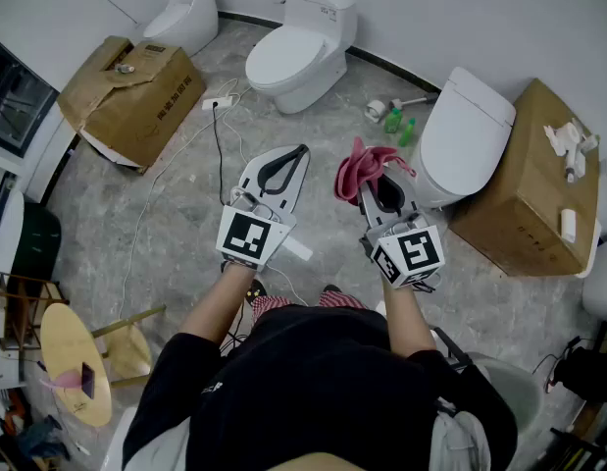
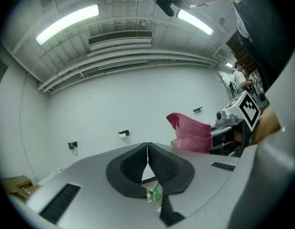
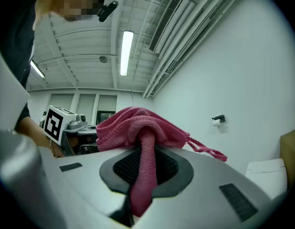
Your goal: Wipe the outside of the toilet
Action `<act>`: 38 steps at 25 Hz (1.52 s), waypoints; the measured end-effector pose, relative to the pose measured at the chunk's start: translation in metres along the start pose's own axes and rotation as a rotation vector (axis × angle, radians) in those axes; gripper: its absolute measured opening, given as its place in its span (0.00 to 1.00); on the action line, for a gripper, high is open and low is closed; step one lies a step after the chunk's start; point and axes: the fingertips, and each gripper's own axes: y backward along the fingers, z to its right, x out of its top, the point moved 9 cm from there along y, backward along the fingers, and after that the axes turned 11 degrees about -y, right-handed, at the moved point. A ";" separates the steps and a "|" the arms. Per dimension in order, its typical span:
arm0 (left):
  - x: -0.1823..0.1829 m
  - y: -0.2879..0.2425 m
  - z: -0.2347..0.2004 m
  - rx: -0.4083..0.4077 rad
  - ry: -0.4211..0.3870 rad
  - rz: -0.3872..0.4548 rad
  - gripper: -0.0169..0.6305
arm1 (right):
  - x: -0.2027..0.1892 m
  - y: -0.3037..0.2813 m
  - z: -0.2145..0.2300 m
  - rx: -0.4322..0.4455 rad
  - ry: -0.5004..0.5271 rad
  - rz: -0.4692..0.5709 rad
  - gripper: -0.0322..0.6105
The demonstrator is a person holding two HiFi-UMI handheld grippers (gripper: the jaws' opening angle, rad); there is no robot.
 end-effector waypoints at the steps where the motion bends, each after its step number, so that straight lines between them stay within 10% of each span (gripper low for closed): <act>1: 0.000 -0.002 0.001 0.003 0.006 -0.004 0.04 | 0.000 0.002 0.003 0.001 -0.001 0.000 0.14; 21: 0.005 -0.011 -0.013 0.076 -0.045 0.017 0.04 | 0.011 -0.016 0.024 0.103 -0.080 0.048 0.14; 38: -0.053 -0.081 -0.135 0.026 0.011 0.099 0.04 | 0.021 -0.147 0.058 0.013 -0.064 0.060 0.14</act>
